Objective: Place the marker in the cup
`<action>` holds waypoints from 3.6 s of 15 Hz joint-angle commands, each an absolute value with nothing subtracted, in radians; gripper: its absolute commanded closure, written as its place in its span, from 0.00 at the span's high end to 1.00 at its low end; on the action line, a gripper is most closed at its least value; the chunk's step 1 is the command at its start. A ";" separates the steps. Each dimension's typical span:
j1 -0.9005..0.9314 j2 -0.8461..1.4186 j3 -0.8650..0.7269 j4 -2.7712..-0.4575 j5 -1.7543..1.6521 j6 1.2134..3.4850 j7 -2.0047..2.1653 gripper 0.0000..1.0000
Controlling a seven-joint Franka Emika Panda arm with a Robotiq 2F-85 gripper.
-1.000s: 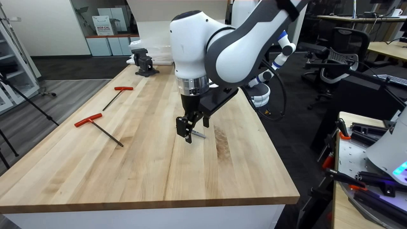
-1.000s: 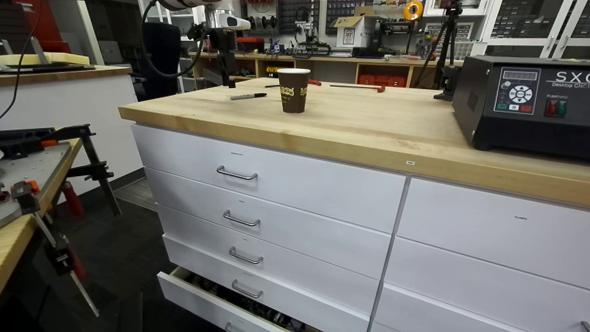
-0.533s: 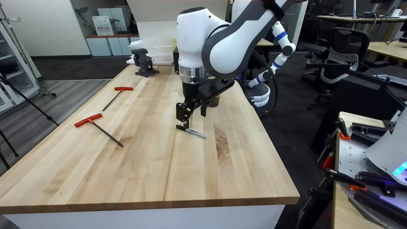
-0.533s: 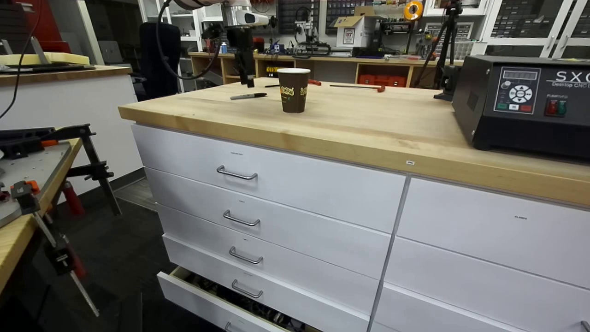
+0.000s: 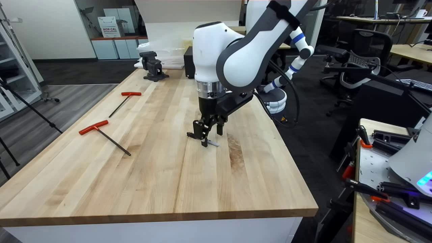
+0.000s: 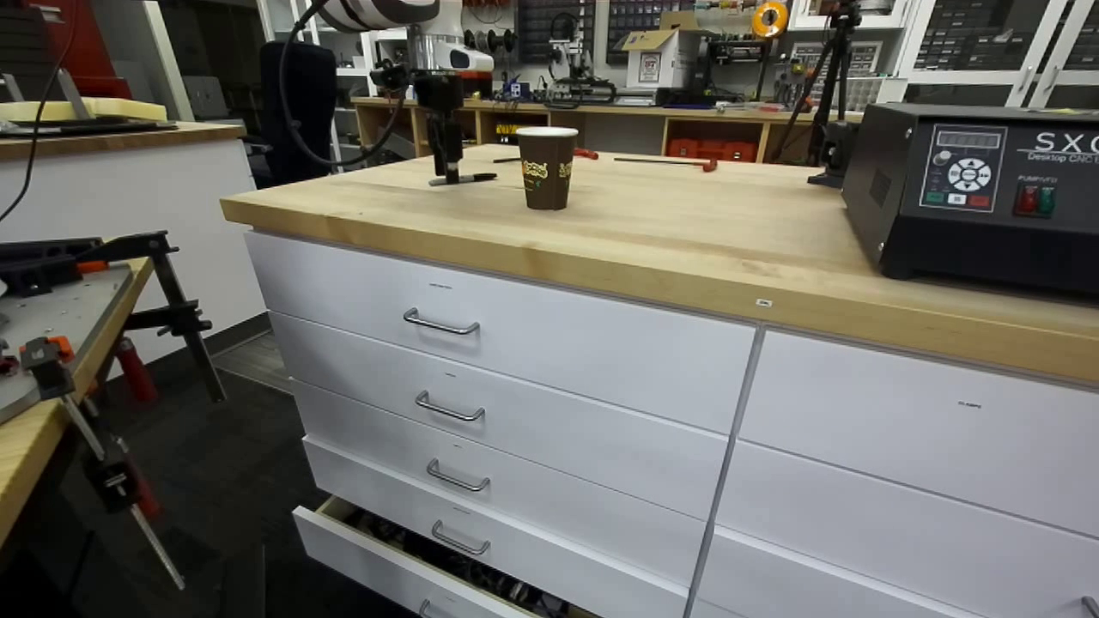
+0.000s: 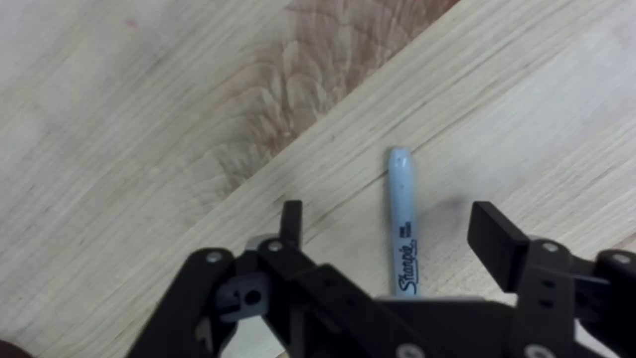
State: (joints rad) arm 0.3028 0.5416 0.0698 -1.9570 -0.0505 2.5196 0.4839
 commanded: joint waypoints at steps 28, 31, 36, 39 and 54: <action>0.323 0.237 -0.040 -2.014 -0.245 2.543 0.553 0.05; 0.302 0.202 -0.083 -2.021 -0.344 2.512 0.614 0.05; 0.248 0.138 -0.077 -2.051 -0.412 2.502 0.627 0.05; 0.221 0.104 -0.070 -2.089 -0.417 2.532 0.636 0.05; 0.182 0.112 -0.092 -2.329 -0.402 2.956 0.785 0.05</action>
State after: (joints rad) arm 0.1760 0.1235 -0.0754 -2.2937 -0.3662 2.8891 0.7298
